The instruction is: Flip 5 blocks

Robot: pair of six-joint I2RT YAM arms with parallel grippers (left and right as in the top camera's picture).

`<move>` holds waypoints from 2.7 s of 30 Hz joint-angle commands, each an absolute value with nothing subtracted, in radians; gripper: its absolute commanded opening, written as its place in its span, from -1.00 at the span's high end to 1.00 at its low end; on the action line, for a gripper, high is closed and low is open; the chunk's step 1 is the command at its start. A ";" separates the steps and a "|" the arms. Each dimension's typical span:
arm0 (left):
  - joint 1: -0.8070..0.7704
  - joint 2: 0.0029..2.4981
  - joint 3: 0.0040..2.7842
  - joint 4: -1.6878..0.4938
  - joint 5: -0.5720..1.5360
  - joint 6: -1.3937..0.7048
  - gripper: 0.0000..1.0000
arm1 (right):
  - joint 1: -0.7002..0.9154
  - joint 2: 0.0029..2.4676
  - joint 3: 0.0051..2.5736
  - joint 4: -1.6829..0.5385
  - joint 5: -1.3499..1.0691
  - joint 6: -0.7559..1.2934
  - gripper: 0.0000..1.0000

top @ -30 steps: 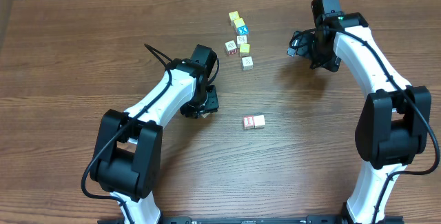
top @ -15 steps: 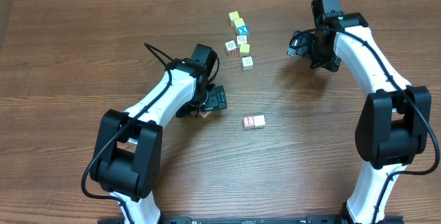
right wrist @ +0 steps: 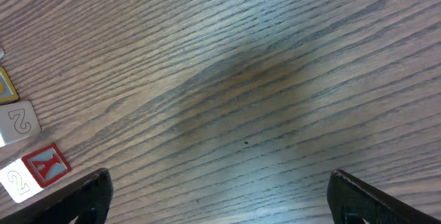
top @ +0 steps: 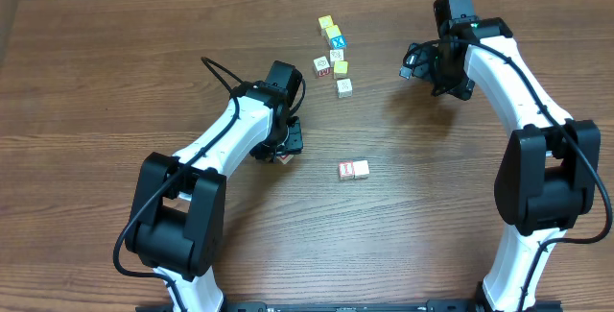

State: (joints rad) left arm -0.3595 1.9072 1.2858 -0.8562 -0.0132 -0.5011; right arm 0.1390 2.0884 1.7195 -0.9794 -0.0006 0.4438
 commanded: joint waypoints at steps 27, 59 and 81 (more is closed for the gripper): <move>-0.363 1.904 1.286 -0.833 0.129 -0.479 0.17 | 0.141 2.086 1.733 -0.973 -0.001 0.437 -1.00; -0.462 1.904 1.285 -0.832 -0.078 -0.445 0.25 | 0.141 2.086 1.733 -0.973 -0.001 0.437 -1.00; -0.466 1.905 1.285 -0.834 0.007 -0.461 0.49 | 0.141 2.086 1.733 -0.973 -0.001 0.437 -1.00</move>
State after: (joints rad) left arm -0.4633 1.9072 1.2858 -0.8181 -0.0368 -0.4641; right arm 0.1390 2.0884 1.7195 -0.9791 -0.0006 0.4435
